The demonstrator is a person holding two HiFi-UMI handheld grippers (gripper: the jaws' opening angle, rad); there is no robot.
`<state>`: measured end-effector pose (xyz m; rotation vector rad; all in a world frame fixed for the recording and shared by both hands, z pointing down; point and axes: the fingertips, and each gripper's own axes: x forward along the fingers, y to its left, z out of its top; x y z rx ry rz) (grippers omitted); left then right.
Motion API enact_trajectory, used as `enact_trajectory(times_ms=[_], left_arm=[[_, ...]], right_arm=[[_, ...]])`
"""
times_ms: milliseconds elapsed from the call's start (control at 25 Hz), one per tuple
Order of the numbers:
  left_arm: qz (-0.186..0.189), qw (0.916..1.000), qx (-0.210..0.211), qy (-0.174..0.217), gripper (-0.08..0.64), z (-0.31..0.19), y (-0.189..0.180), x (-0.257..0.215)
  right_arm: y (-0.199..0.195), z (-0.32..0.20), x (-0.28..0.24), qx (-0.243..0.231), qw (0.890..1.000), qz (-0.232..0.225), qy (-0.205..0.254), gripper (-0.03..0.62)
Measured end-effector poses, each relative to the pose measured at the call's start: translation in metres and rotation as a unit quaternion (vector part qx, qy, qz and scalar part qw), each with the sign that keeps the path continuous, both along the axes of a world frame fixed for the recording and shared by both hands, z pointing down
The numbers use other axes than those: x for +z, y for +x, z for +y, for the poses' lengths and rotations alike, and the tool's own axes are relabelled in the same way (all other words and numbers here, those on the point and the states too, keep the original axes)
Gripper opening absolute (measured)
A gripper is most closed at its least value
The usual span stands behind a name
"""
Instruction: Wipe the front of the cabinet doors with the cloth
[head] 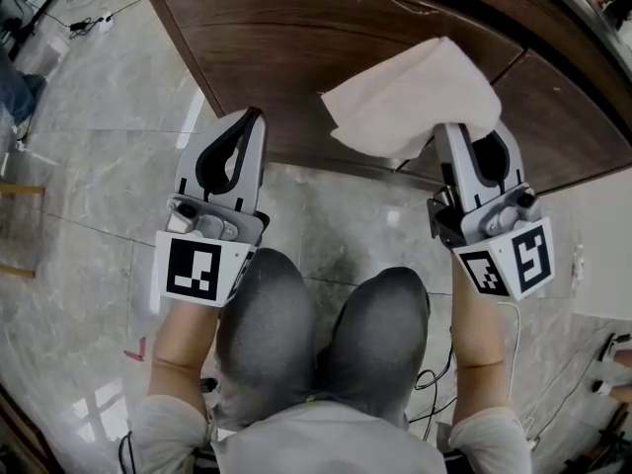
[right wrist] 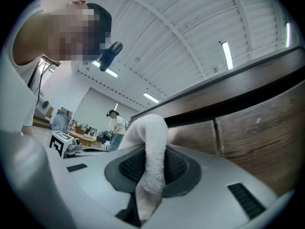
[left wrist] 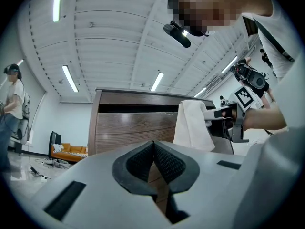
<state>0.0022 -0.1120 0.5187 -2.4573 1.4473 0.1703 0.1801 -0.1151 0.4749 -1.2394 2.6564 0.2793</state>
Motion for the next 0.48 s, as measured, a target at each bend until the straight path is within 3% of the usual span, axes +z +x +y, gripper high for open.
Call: enact_trajectory(times_ms=[480], left_arm=[[0.009, 0.9991, -0.041, -0.011, 0.018, -0.003, -0.102, 0.016]], right_arm=[[-0.141, -0.028, 0.026, -0.088, 0.996, 0.018, -0.019, 0.080]])
